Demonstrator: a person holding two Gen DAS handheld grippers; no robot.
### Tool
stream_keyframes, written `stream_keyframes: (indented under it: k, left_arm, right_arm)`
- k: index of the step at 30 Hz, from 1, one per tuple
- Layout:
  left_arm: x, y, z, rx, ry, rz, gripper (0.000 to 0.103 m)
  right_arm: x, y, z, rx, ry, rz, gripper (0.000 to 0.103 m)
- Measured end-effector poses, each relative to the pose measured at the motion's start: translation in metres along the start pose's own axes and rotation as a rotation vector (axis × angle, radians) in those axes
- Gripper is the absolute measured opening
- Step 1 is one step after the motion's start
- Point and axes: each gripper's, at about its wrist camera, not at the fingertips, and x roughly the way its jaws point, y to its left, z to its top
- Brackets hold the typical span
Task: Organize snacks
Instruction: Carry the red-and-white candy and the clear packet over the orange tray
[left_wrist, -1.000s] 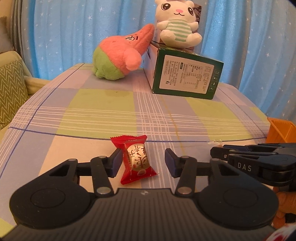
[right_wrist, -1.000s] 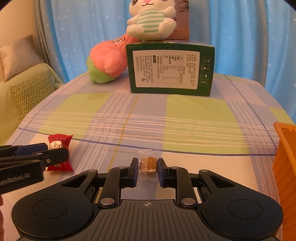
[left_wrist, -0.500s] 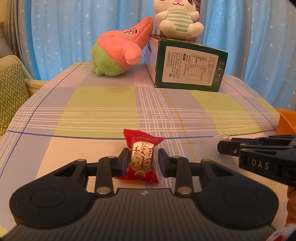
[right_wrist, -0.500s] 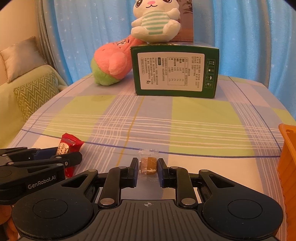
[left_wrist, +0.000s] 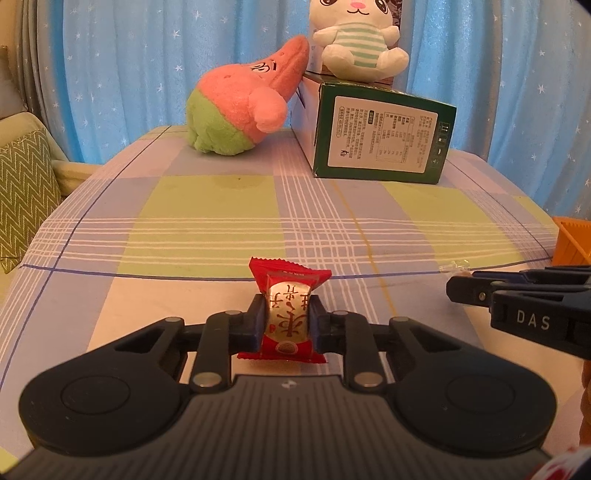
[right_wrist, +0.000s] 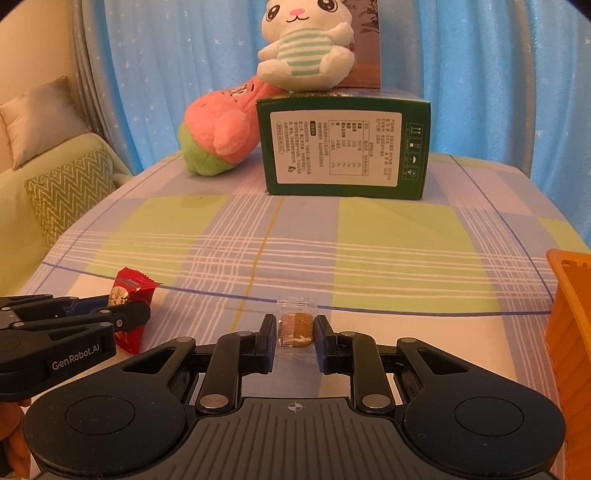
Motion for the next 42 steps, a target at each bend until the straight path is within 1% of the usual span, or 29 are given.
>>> stream_keyframes:
  k: [5, 11, 16, 23, 29, 35, 42]
  left_arm:
    - [-0.013, -0.003, 0.004, -0.014, -0.003, -0.013, 0.021]
    - [-0.034, -0.015, 0.012, -0.012, -0.016, -0.041, 0.021]
    - [-0.064, -0.025, 0.017, -0.019, -0.015, -0.066, 0.021]
    - [-0.120, -0.049, 0.020, -0.005, -0.031, -0.111, 0.021]
    - [-0.161, -0.067, 0.013, -0.005, -0.033, -0.140, 0.021]
    - [-0.201, -0.082, 0.002, -0.004, -0.034, -0.156, 0.021]
    - [-0.233, -0.104, -0.012, 0.016, -0.025, -0.183, 0.021]
  right_arm:
    - [-0.017, 0.002, 0.000, 0.004, -0.010, -0.004, 0.022]
    - [-0.052, 0.005, 0.001, 0.008, -0.037, -0.017, 0.022]
    - [-0.086, 0.005, -0.004, 0.026, -0.044, -0.033, 0.022]
    - [-0.139, 0.007, -0.009, 0.066, -0.047, -0.069, 0.022]
    - [-0.190, 0.006, -0.015, 0.098, -0.065, -0.097, 0.022]
    - [-0.240, 0.002, -0.028, 0.131, -0.085, -0.124, 0.022]
    - [-0.287, -0.006, -0.043, 0.157, -0.104, -0.152, 0.022]
